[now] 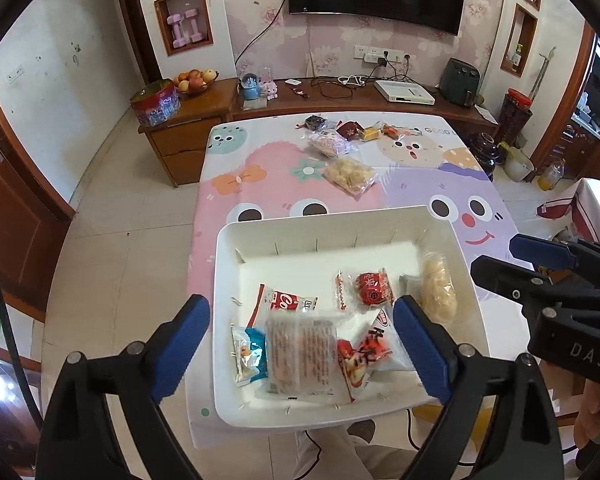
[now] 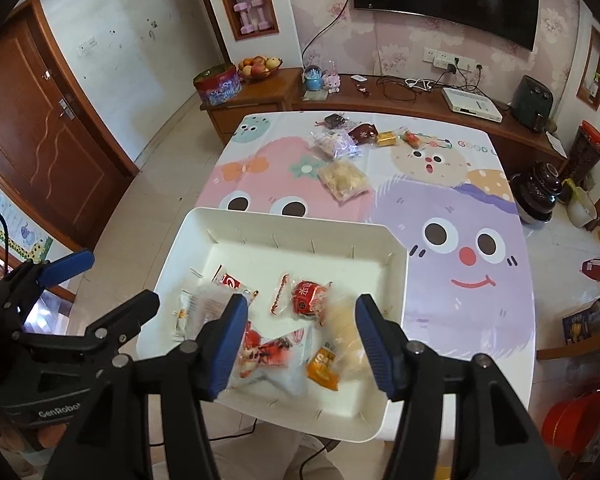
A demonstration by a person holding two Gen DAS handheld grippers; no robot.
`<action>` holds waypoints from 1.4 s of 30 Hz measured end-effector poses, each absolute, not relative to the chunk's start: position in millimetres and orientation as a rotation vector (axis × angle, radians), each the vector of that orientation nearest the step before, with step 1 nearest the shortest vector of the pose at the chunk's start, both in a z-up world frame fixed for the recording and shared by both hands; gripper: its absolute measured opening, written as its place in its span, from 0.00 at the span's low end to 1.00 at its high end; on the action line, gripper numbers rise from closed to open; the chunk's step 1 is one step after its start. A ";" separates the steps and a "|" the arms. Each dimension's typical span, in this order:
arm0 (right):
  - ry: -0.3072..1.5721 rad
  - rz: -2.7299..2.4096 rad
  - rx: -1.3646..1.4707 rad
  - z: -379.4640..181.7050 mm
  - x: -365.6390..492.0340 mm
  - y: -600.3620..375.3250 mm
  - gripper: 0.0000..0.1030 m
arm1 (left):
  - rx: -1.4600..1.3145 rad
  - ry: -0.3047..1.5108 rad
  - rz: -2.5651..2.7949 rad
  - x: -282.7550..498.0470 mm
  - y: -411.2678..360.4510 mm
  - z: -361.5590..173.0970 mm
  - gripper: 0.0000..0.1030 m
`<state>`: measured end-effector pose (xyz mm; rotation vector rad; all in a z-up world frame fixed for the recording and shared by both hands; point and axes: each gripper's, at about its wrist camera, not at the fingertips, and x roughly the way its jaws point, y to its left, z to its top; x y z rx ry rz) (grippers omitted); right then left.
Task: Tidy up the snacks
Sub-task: 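Carry both bags over the white tray and open both tools to drop them, then move both tools back over the remaining snacks on the table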
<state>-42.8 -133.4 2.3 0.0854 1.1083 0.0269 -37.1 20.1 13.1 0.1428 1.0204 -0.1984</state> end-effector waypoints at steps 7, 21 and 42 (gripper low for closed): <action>1.107 0.037 0.098 4.6 -44.9 -134.8 0.55 | 0.145 0.994 -0.207 -42.3 14.9 19.0 0.90; 1.113 0.036 0.075 6.5 -46.8 -130.1 0.55 | 0.136 0.978 -0.204 -46.2 17.1 22.8 0.90; 1.099 0.004 0.047 20.0 -1.3 -150.6 0.55 | 0.165 0.991 -0.215 37.3 23.1 38.7 0.90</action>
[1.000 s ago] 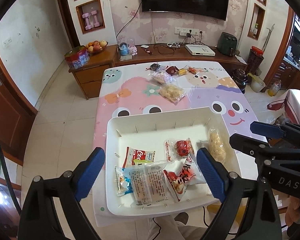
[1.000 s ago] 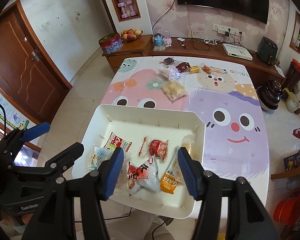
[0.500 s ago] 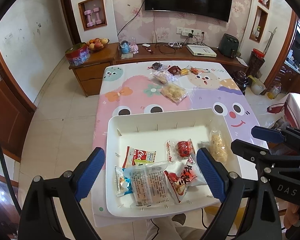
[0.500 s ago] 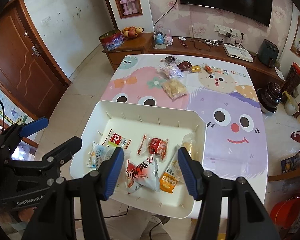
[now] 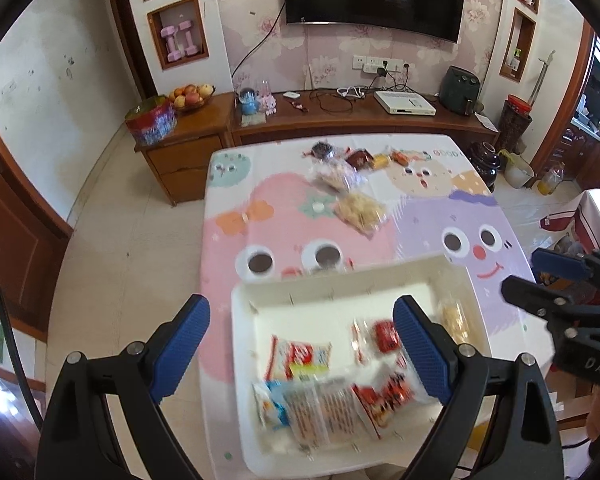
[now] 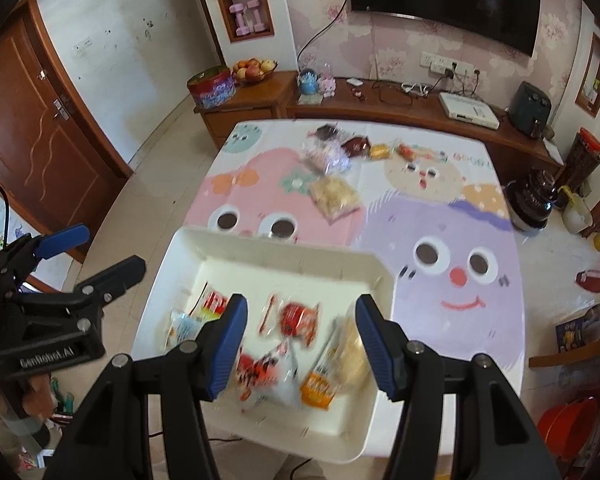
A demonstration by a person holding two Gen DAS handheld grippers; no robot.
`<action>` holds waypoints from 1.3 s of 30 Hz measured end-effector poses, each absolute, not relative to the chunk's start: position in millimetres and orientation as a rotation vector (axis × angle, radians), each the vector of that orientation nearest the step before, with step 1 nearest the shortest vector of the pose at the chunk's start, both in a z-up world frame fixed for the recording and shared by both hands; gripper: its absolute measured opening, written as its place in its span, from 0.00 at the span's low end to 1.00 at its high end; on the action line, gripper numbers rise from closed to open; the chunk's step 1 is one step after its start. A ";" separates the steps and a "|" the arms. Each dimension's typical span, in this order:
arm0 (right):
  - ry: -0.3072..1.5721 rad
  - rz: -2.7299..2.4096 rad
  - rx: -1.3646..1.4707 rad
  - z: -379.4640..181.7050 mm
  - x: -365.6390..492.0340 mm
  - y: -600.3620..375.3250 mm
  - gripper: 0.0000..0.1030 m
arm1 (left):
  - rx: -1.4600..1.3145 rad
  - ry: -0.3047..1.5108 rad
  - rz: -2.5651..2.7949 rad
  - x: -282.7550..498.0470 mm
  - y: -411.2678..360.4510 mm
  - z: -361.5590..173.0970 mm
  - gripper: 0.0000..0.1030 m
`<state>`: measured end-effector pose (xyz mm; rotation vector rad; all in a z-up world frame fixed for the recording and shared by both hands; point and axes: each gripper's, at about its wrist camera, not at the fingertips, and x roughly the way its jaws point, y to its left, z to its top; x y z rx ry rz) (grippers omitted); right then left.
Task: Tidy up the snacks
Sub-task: 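Move both tools back over the remaining snacks on the table, then grasp the white-purple printed bag with the left tool while the right tool grasps another puffed-rice bag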
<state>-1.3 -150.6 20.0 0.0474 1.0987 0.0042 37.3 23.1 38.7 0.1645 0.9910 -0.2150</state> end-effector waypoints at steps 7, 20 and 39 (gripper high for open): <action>1.030 -0.004 0.023 64.1 57.7 -173.7 0.55 | 0.181 0.924 -0.237 115.0 20.7 81.5 0.90; 1.071 -0.004 -0.033 47.2 211.7 -218.2 0.57 | 0.264 0.915 -0.320 286.5 -35.1 77.1 0.95; 1.537 0.072 0.013 -216.0 267.3 -208.3 0.57 | 0.383 1.262 -0.534 369.1 -72.4 -145.4 0.95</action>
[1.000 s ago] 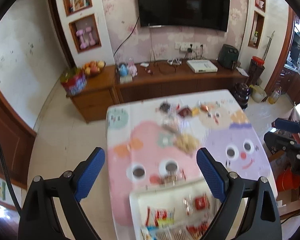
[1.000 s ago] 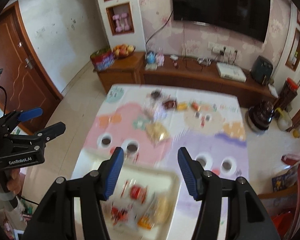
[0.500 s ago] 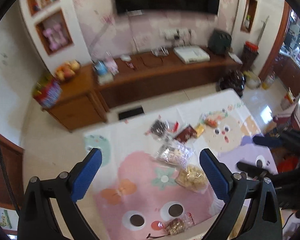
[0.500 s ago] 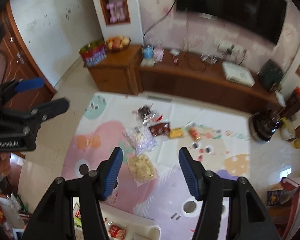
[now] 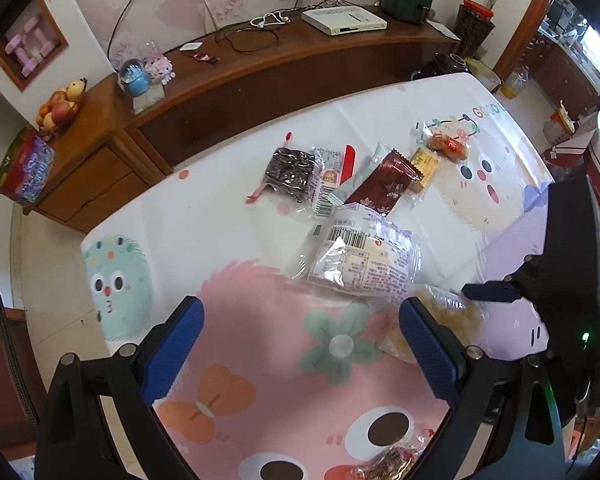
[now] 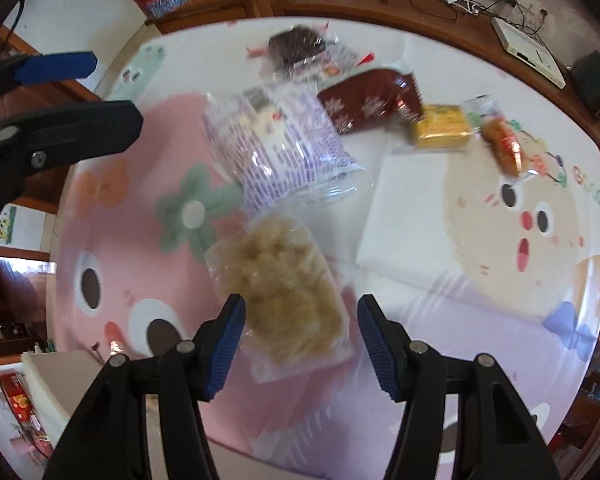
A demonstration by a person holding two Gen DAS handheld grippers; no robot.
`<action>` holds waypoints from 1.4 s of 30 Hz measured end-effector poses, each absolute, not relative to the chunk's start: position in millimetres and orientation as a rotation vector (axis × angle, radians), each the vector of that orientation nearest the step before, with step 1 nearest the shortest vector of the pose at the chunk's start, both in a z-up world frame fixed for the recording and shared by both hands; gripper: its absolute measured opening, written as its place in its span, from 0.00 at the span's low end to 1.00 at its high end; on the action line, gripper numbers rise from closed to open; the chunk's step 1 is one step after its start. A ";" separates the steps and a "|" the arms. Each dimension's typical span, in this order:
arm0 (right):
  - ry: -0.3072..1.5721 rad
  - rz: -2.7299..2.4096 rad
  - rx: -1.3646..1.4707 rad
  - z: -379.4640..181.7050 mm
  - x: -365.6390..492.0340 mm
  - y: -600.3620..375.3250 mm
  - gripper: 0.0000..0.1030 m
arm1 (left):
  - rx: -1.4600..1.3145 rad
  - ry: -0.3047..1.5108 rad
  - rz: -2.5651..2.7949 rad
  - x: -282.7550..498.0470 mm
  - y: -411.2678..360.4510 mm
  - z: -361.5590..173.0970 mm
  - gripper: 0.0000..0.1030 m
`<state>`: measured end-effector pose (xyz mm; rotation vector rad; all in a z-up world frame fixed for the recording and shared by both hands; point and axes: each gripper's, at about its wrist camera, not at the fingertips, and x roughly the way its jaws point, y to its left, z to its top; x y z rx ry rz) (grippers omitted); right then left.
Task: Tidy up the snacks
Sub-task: 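Grasp the white-purple printed bag with the left tool while the right tool grasps another puffed-rice bag, then carry both bags over the white tray and release them inside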
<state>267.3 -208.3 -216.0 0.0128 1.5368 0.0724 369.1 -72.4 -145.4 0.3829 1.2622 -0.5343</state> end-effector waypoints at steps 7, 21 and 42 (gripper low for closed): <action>1.543 0.089 0.064 -227.6 262.2 -213.4 0.59 | 0.369 1.293 -0.561 378.8 -92.3 -160.3 0.95; 1.546 -0.017 0.231 -216.2 212.4 -286.2 0.46 | 0.471 1.346 -0.484 388.8 -153.0 -209.7 0.95; 1.540 -0.059 0.218 -211.2 214.2 -273.5 0.45 | 0.393 1.330 -0.479 343.6 -138.1 -190.0 0.50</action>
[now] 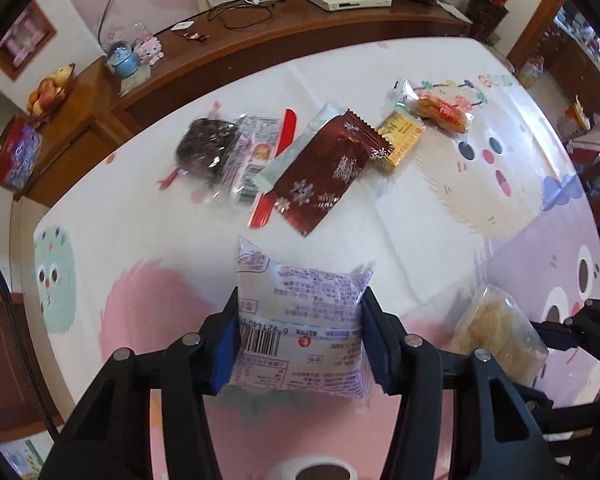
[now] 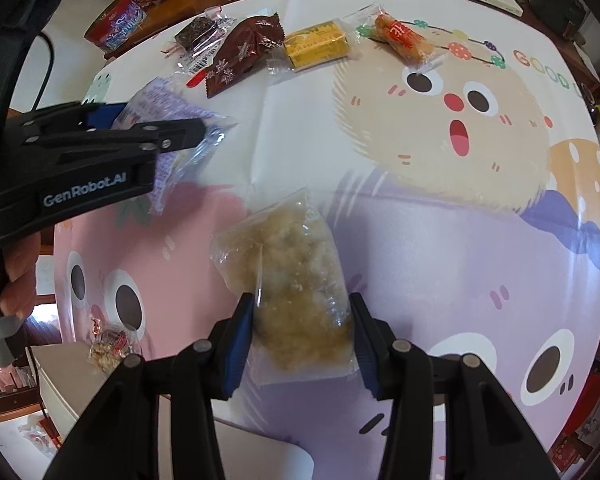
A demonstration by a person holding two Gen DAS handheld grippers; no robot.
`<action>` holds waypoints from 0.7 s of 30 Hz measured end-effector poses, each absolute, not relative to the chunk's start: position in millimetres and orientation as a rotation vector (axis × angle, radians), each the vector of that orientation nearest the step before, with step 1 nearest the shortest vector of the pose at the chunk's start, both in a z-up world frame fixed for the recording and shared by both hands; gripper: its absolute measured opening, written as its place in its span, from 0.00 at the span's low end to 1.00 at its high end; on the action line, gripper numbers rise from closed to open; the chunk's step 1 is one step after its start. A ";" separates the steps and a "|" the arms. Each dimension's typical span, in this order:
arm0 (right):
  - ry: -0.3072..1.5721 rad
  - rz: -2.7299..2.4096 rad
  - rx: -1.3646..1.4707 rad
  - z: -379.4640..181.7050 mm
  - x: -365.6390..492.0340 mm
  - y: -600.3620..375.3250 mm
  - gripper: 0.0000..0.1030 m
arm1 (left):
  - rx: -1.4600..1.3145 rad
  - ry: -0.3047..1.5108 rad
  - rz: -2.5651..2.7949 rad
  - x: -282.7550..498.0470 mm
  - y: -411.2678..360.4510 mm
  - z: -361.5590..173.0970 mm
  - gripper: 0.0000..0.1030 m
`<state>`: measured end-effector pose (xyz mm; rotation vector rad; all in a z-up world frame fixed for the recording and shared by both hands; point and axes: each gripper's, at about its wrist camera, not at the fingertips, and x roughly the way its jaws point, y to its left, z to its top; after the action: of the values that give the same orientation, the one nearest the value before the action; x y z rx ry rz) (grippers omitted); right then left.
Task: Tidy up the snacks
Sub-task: 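Carry both bags over the white tray and release them inside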
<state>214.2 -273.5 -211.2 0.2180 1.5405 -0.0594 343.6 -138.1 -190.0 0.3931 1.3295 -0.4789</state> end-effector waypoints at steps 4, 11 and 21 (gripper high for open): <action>1.488 -0.064 0.229 -188.5 208.1 -272.6 0.44 | 0.362 1.279 -0.448 324.9 -119.3 -151.0 0.51; 1.349 -0.076 0.247 -113.1 189.8 -263.6 0.44 | 0.317 1.139 -0.411 272.4 -73.4 -51.9 0.52; 1.162 -0.025 0.245 -7.6 102.7 -219.8 0.44 | 0.200 1.029 -0.339 153.5 -4.3 45.7 0.53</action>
<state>102.7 -219.8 -7.6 0.2454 1.1618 -0.0254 153.5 -4.3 45.8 0.2000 1.0286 -0.3390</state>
